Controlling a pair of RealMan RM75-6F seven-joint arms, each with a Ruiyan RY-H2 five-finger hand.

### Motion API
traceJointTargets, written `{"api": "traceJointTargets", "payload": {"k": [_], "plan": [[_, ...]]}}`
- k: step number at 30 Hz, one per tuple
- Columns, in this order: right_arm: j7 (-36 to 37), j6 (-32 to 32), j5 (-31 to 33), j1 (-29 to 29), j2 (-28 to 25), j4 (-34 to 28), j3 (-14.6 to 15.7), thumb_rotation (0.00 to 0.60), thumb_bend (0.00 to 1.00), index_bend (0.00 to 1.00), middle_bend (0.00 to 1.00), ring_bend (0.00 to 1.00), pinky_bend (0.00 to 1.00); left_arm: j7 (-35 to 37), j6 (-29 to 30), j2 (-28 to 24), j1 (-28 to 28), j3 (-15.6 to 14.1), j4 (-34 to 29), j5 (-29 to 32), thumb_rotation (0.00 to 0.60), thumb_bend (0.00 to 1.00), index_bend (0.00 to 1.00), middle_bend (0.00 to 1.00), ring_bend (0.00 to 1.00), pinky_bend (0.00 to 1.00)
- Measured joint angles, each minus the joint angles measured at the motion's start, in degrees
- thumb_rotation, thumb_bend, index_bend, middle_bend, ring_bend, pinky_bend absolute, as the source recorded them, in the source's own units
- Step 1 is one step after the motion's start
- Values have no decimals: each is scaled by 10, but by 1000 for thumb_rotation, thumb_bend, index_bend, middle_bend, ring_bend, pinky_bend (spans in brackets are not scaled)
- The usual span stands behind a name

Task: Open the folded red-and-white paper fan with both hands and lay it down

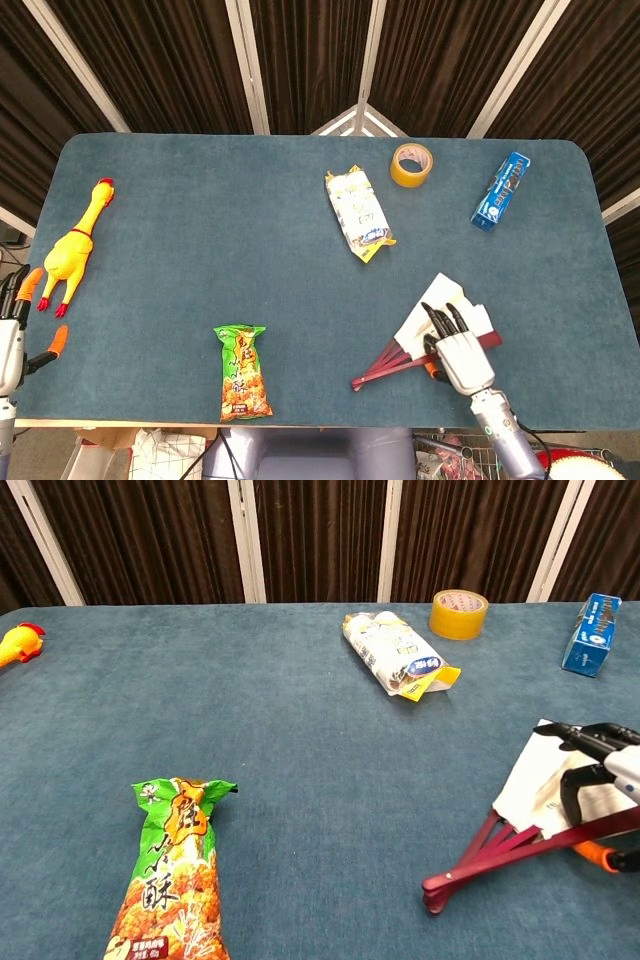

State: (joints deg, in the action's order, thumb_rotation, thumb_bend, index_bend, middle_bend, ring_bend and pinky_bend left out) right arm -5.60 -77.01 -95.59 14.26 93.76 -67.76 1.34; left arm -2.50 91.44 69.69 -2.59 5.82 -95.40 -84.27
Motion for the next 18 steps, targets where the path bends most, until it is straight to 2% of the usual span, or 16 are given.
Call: {"api": "traceJointTargets", "payload": {"k": [5,15,18], "plan": [[2,-15,-7,4,-8,-7,-5,600,435,692,128,197,112,0,0,0,0,0,0,0,600,481,49,0,0,0],[17,-49,-37,30,-36,-25,-26,600,459,725,149,207,119,-4,-3,2,-1,-1,0,0,600,481,52,0,0,0],[18,-54,-43,40,-49,-36,-35,600,488,803,187,230,155,-2,-3,2,-1,-1,-1,0,600,481,53,0,0,0]]}}
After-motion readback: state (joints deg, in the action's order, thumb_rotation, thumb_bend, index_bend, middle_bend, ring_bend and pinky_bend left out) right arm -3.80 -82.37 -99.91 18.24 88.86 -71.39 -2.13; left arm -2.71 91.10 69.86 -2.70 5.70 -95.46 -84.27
